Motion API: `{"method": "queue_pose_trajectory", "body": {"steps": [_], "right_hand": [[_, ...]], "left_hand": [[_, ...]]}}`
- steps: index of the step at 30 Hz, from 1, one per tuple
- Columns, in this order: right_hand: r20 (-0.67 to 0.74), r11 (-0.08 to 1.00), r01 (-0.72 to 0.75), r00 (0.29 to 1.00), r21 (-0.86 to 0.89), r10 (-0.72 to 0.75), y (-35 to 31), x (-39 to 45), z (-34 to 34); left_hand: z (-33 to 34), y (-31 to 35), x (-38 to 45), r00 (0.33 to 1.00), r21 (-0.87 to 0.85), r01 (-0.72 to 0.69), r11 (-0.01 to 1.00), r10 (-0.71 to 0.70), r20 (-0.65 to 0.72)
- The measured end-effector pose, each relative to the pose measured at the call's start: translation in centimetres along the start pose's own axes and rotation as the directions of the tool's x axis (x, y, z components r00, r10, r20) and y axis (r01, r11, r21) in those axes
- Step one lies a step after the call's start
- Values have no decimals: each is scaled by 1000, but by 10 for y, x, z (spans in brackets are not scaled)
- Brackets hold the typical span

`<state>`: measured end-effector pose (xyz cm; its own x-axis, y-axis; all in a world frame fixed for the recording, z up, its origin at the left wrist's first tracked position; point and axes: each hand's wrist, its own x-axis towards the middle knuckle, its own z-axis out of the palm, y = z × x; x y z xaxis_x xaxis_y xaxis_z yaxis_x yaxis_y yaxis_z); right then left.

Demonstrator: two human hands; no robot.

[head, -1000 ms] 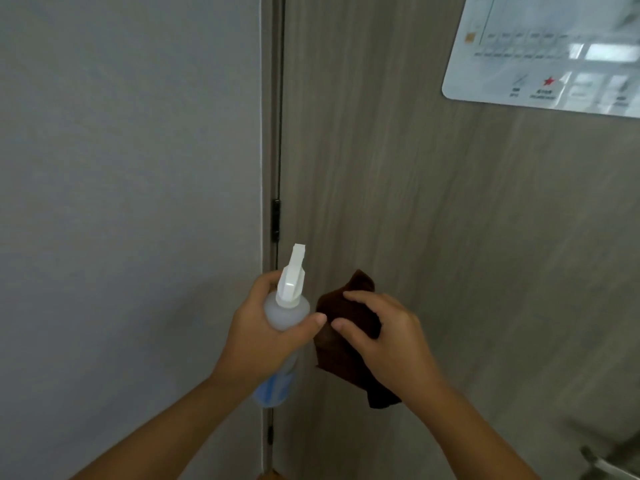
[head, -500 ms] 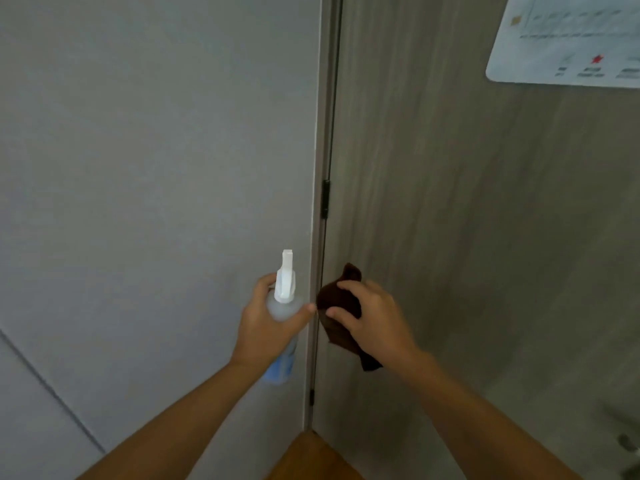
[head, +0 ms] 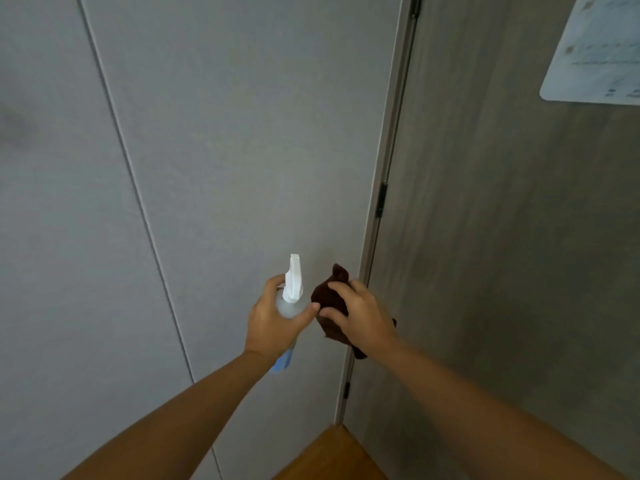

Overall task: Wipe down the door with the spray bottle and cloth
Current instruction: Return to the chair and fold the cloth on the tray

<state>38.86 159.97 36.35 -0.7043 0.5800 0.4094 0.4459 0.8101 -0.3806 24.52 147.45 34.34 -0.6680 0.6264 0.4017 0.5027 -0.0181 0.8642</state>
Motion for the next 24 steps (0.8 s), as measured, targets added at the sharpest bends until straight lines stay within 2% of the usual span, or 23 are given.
{"method": "queue_pose_trajectory", "body": {"steps": [6,12,17,24], "right_hand": [[20,997,68,997,-41,-68,-54,-36,5],[68,996,74,995,-44,-71,-108,-111,22],[144,992,119,983,-37,-112,-146,-176,52],[259,986,150,952,79,-165,-198,-243,102]], "left_hand": [[-52,1,-49,1000,-33,-10,999,9,-27],[-103,-4,-128,999,-49,30,998,-32,-28],[-140,-22,-200,992,-23,122,992,-123,-41],[-196,-39,-289,952,-15,267,964,-266,-150]]}}
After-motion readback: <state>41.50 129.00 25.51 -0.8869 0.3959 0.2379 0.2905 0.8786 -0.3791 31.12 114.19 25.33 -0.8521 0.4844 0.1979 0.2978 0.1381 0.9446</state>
